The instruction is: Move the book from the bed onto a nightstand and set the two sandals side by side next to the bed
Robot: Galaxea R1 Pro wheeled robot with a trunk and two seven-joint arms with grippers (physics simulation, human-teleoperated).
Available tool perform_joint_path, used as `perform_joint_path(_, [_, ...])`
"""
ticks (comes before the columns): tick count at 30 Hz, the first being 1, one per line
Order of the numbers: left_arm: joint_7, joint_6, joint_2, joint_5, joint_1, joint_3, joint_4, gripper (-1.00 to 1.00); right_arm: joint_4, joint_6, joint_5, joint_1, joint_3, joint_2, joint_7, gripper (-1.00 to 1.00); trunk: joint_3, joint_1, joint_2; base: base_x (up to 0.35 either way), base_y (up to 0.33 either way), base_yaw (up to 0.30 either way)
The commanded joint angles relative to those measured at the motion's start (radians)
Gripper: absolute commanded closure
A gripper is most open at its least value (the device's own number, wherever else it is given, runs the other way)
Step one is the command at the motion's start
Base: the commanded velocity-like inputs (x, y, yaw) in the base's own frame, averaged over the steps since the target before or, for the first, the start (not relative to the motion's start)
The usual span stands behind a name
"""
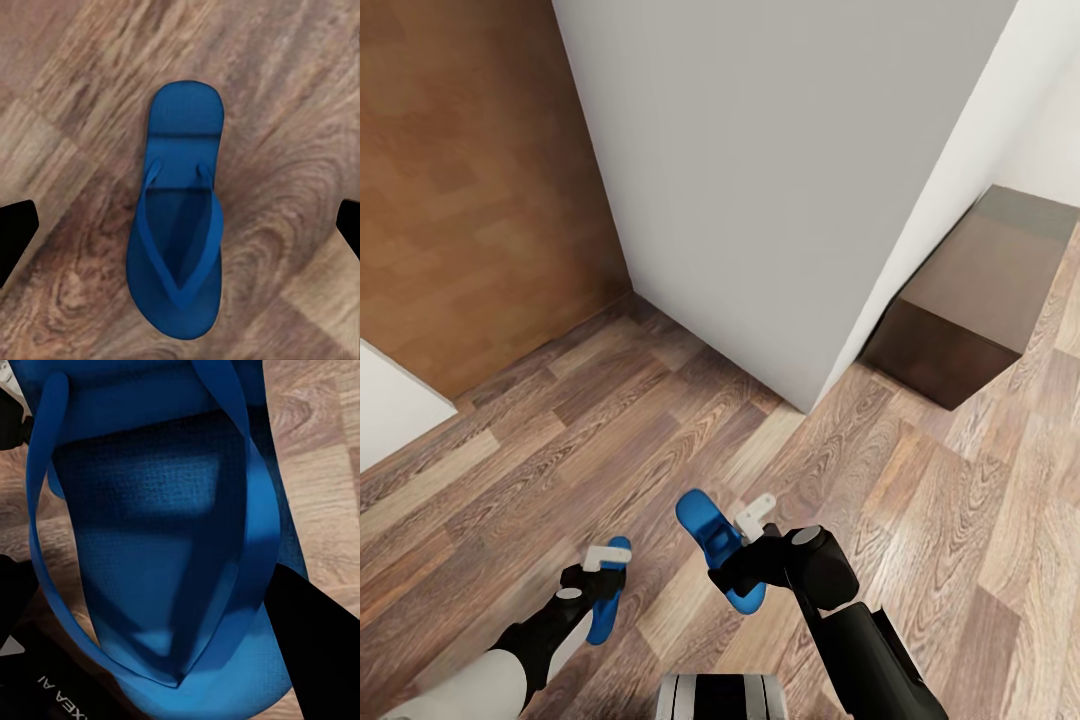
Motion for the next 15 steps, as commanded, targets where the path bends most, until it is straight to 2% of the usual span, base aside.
perform_joint_path(1, [0.007,0.004,0.001,0.009,0.0,-0.009,-0.003,-1.0,-0.001,0.004,0.009,-0.001,0.0,0.0,0.01,1.0,-0.006,0.004,-0.008,0.0,0.0,0.0])
perform_joint_path(15, [0.006,0.003,0.001,0.009,0.0,-0.009,-0.001,-1.0,-0.001,0.004,0.009,-0.001,0.0,0.0,0.01,1.0,-0.055,0.057,-0.106,0.0,0.0,0.0])
